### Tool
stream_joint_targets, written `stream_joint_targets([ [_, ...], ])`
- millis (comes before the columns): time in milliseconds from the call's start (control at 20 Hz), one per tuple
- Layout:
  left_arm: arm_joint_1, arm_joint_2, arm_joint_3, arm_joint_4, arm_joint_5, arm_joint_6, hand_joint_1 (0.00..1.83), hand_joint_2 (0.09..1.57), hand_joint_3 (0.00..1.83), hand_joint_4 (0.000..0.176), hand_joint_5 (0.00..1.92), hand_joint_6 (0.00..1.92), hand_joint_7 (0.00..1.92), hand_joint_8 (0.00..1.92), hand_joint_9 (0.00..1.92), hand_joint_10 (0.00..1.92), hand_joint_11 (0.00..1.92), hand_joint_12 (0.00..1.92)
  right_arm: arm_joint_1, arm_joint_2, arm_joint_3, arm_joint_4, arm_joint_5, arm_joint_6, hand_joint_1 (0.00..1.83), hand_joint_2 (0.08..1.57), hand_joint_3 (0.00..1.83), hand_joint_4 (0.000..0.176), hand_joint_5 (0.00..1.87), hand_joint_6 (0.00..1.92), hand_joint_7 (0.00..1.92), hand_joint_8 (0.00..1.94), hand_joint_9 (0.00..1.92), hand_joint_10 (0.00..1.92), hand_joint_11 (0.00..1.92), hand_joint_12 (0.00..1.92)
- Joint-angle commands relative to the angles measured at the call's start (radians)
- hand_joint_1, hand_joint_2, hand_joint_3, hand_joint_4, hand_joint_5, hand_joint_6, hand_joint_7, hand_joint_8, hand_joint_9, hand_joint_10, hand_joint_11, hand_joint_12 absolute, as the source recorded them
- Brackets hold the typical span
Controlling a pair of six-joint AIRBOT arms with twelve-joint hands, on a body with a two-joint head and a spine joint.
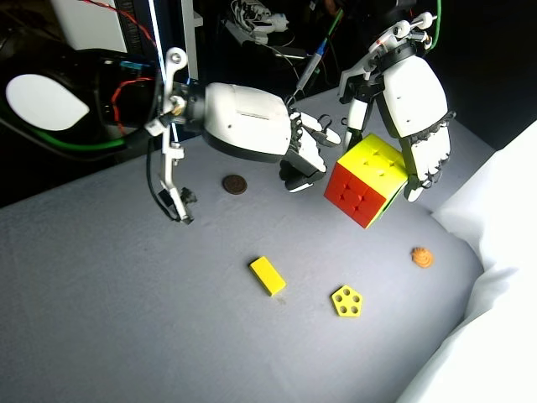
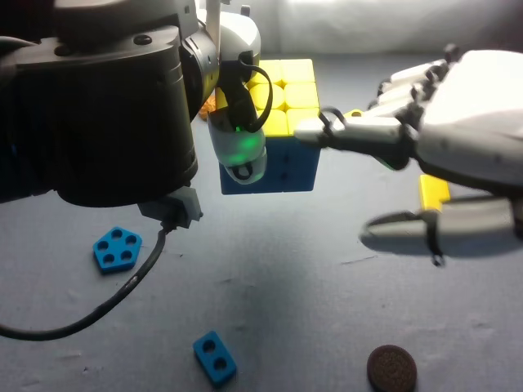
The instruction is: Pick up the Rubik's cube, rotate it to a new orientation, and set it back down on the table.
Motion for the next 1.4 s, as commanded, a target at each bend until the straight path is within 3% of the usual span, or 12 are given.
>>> stream_joint_targets([
  [0,-0.02,0.01,-0.003,0.098,0.005,-0.004,1.24,1.12,0.0,0.0,0.26,1.52,0.29,1.51,0.28,1.57,0.22,1.73,0.015,-0.002,0.007,0.021,0.071,-0.005,0.13,1.22,0.0,0.0,0.18,0.01,0.54,1.76,0.57,1.92,0.49,1.92],
  [200,-0.02,0.011,-0.003,0.098,0.005,-0.004,1.09,1.35,0.02,0.0,0.45,1.66,0.53,1.68,0.28,1.64,0.21,1.78,0.031,-0.01,0.016,0.036,0.073,-0.008,0.13,1.22,0.0,0.0,0.2,0.01,0.57,1.7,0.58,1.92,0.46,1.92],
  [250,-0.02,0.011,-0.003,0.098,0.005,-0.004,1.05,1.37,0.01,0.022,0.52,1.67,0.52,1.69,0.29,1.64,0.22,1.78,0.034,-0.012,0.019,0.044,0.074,-0.008,0.13,1.22,0.0,0.0,0.18,0.0,0.54,1.72,0.56,1.92,0.45,1.92],
  [300,-0.02,0.011,-0.003,0.099,0.005,-0.004,1.18,1.21,0.0,0.0,0.29,1.58,0.28,1.6,0.24,1.63,0.16,1.8,0.036,-0.014,0.022,0.049,0.075,-0.008,0.14,1.22,0.0,0.0,0.2,0.01,0.54,1.75,0.58,1.92,0.49,1.92],
  [350,-0.02,0.011,-0.003,0.1,0.005,-0.004,1.06,1.32,0.0,0.0,0.5,1.61,0.23,1.58,0.23,1.64,0.15,1.81,0.036,-0.015,0.023,0.049,0.076,-0.009,0.15,1.22,0.0,0.0,0.2,0.01,0.54,1.77,0.59,1.92,0.5,1.92],
  [500,-0.02,0.011,-0.003,0.1,0.005,-0.004,1.06,1.37,0.0,0.007,0.59,1.66,0.5,1.67,0.29,1.62,0.22,1.77,0.037,-0.025,0.032,0.049,0.077,-0.014,0.15,1.21,0.0,0.0,0.18,0.0,0.5,1.78,0.55,1.92,0.47,1.92],
  [550,-0.02,0.011,-0.003,0.1,0.005,-0.004,1.17,1.19,0.0,0.0,0.34,1.57,0.31,1.57,0.26,1.6,0.18,1.77,0.037,-0.03,0.036,0.049,0.074,-0.016,0.16,1.22,0.0,0.0,0.19,0.01,0.52,1.78,0.58,1.92,0.49,1.92],
  [700,-0.02,0.011,-0.003,0.1,0.005,-0.004,1.04,1.39,0.0,0.015,0.46,1.78,0.54,1.66,0.3,1.64,0.19,1.82,0.026,-0.036,0.041,0.049,0.059,-0.019,0.14,1.21,0.0,0.0,0.17,0.0,0.53,1.74,0.57,1.92,0.48,1.92],
  [950,-0.02,0.011,-0.003,0.1,0.006,-0.004,1.2,1.14,0.0,0.0,0.23,1.56,0.22,1.57,0.24,1.62,0.14,1.77,0.007,-0.04,0.04,0.049,0.053,-0.024,0.2,1.22,0.0,0.0,0.18,0.01,0.52,1.78,0.56,1.92,0.47,1.92],
  [1200,-0.022,0.011,-0.002,0.1,0.006,-0.004,1.02,1.41,0.0,0.024,0.49,1.76,0.46,1.75,0.25,1.65,0.18,1.82,-0.01,-0.042,0.039,0.049,0.045,-0.026,0.15,1.22,0.0,0.0,0.18,0.0,0.53,1.74,0.56,1.92,0.48,1.92],
  [1300,-0.023,0.012,-0.002,0.1,0.006,-0.004,1.03,1.34,0.0,0.0,0.57,1.61,0.23,1.6,0.25,1.62,0.17,1.79,-0.016,-0.043,0.037,0.049,0.041,-0.027,0.19,1.22,0.0,0.0,0.17,0.0,0.53,1.77,0.58,1.92,0.5,1.92],
  [1350,-0.024,0.013,-0.002,0.102,0.006,-0.004,1.04,1.37,0.0,0.0,0.52,1.67,0.46,1.7,0.28,1.61,0.18,1.79,-0.017,-0.043,0.037,0.049,0.04,-0.027,0.17,1.22,0.0,0.0,0.17,0.0,0.52,1.77,0.57,1.92,0.48,1.92],
])
